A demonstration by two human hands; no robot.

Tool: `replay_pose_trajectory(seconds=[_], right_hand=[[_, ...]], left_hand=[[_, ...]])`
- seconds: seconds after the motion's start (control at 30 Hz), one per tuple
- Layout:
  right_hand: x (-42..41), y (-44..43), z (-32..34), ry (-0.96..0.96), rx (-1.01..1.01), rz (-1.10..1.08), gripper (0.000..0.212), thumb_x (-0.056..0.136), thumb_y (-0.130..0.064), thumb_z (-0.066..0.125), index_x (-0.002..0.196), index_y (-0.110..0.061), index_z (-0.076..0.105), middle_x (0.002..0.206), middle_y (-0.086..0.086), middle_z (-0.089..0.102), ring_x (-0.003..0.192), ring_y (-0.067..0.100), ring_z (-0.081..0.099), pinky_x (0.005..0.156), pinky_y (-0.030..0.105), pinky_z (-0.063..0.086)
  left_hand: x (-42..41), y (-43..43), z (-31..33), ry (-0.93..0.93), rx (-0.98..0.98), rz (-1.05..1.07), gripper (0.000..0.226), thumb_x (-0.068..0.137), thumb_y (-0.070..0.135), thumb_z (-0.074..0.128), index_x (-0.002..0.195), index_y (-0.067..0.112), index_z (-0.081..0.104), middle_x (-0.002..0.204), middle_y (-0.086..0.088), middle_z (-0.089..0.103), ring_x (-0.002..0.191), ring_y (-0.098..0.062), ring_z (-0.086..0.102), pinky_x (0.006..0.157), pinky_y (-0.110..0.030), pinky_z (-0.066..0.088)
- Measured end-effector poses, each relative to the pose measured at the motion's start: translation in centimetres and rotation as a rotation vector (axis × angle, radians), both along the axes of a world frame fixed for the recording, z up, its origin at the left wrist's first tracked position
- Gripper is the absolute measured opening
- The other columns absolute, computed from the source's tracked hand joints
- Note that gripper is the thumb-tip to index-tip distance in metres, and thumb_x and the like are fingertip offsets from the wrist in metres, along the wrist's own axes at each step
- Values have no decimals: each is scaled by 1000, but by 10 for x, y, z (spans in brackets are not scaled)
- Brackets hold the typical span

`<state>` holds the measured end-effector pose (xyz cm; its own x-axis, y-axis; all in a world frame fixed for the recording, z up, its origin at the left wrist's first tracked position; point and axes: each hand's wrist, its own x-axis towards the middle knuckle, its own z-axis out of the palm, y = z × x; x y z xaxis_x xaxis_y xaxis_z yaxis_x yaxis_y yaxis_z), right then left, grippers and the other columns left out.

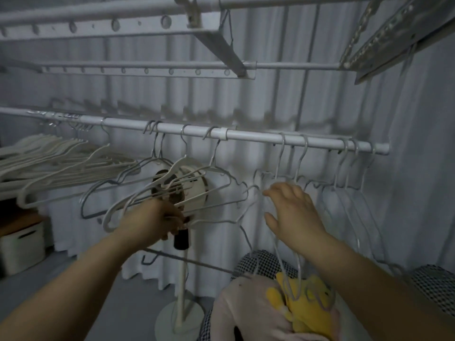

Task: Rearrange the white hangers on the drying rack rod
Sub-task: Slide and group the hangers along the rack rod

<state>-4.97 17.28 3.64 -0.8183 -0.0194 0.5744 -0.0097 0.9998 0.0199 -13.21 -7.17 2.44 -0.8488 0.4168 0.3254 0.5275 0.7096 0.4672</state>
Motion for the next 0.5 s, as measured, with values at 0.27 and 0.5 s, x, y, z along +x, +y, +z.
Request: replay_pose_trajectory(seconds=[0.27,0.5], right_hand=[[3,-38,4,-116,-107,57,61,92,-29,46,144,-19,16,152,0,19,135,21,24,106,28,21],[28,-89,17,-331,-691,372,9,89,-18,55,89,-16,63,77,-1,61,59,8,52,44,6,38]], left_hand=[[54,-64,-8,-19,129,-20,29,83,12,62,70,37,63,55,19,65,52,3,61,51,-7,48],[105,-143,-13,-130,279,-14,34,78,4,67,62,34,67,55,15,69,50,1,62,53,-10,51]])
